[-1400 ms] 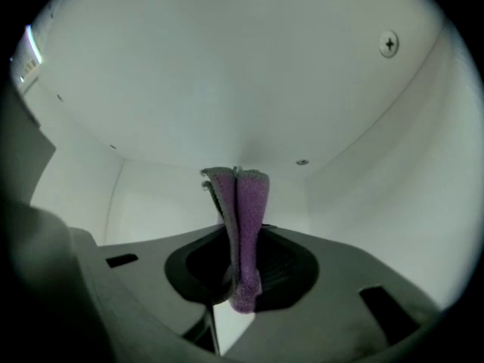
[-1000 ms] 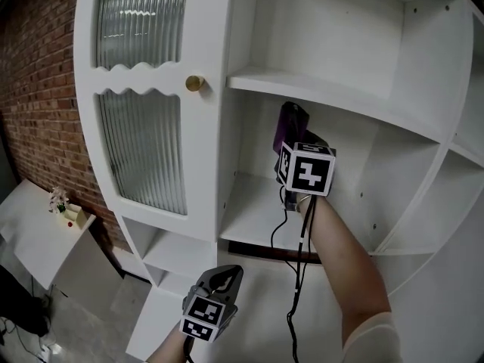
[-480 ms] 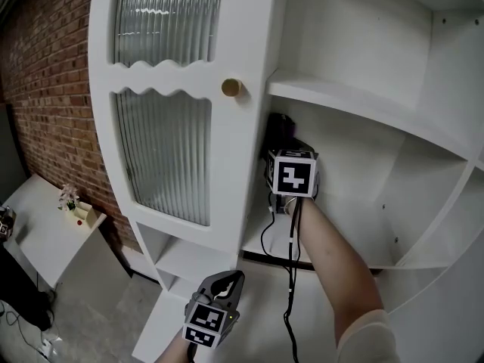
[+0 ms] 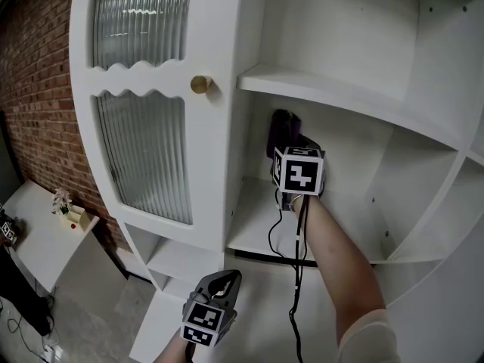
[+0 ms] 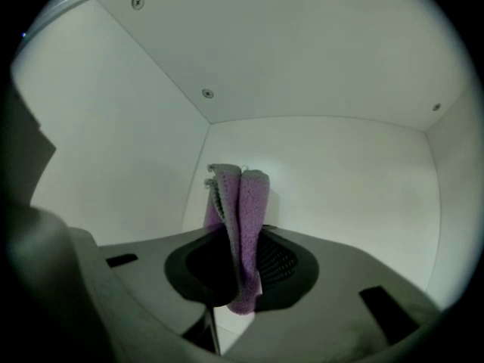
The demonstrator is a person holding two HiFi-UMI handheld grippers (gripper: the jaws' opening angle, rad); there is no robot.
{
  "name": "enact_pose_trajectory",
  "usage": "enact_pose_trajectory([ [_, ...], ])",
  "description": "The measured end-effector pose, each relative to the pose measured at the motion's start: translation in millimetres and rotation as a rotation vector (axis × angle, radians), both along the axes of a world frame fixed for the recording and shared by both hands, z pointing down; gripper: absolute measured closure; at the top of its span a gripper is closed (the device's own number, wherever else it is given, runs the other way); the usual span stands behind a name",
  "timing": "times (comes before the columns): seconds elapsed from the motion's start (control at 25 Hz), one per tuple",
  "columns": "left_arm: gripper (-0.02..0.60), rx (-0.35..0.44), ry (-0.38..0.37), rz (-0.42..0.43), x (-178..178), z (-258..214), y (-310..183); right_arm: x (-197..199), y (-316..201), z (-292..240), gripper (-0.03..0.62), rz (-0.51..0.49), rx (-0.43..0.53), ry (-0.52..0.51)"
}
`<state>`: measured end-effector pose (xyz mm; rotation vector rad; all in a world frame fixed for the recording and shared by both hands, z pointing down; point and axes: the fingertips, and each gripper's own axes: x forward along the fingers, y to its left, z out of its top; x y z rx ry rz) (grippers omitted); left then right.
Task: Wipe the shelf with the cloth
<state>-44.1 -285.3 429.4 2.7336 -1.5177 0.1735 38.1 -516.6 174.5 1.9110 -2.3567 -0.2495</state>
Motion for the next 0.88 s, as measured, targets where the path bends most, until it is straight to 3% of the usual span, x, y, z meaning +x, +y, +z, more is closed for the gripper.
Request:
enact_pose_trajectory([
  [0.88,0.568,-0.016,-0.055,0.049,72,-2,5,194,26,-7,0.516,0.296,0.017,-0.007],
])
